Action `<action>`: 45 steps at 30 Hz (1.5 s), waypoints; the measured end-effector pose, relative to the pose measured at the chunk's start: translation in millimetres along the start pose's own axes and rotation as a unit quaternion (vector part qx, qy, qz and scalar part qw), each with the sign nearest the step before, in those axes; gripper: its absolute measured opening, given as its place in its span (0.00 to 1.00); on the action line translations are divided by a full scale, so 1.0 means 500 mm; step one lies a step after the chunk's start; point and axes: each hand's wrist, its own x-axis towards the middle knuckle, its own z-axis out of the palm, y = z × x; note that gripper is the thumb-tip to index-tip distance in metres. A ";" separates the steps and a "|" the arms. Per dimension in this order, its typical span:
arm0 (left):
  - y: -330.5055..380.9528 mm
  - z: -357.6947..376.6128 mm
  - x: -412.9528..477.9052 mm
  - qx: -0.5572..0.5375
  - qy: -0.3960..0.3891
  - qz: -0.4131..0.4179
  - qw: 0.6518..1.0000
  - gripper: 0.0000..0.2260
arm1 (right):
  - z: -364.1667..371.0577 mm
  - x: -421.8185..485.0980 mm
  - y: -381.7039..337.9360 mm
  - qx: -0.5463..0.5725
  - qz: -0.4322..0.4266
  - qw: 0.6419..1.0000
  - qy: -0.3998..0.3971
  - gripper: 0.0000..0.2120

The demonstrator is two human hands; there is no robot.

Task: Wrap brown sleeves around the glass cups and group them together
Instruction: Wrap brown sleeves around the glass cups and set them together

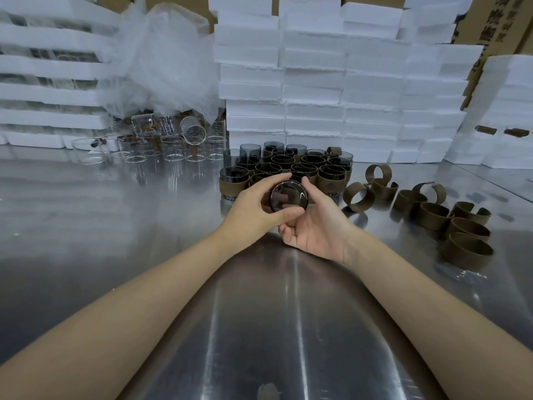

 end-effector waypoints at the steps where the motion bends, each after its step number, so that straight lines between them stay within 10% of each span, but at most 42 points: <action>1: 0.001 0.001 0.001 -0.006 0.009 -0.002 1.000 0.26 | -0.001 0.001 -0.001 0.006 0.006 1.000 0.001 0.30; 11: 0.011 0.005 0.006 -0.062 0.058 0.000 0.996 0.08 | -0.004 0.004 0.001 0.012 0.032 0.999 -0.015 0.28; 17: 0.024 0.007 0.008 -0.046 0.055 -0.056 0.996 0.23 | -0.008 0.004 0.002 0.027 0.043 0.998 -0.028 0.30; 20: 0.021 0.013 0.001 -0.031 0.003 -0.050 0.998 0.10 | -0.010 0.005 0.003 0.034 0.035 0.998 -0.026 0.29; 27: 0.019 0.004 0.011 0.013 -0.017 -0.062 0.998 0.14 | -0.009 0.006 0.006 0.023 0.030 0.999 -0.029 0.29; 40: 0.036 0.024 0.004 0.004 0.100 -0.041 0.994 0.07 | -0.004 0.005 0.009 -0.011 0.016 0.998 -0.064 0.35; 45: 0.028 0.023 0.005 0.010 0.123 -0.039 0.992 0.19 | -0.005 0.004 0.010 -0.022 0.021 0.997 -0.067 0.36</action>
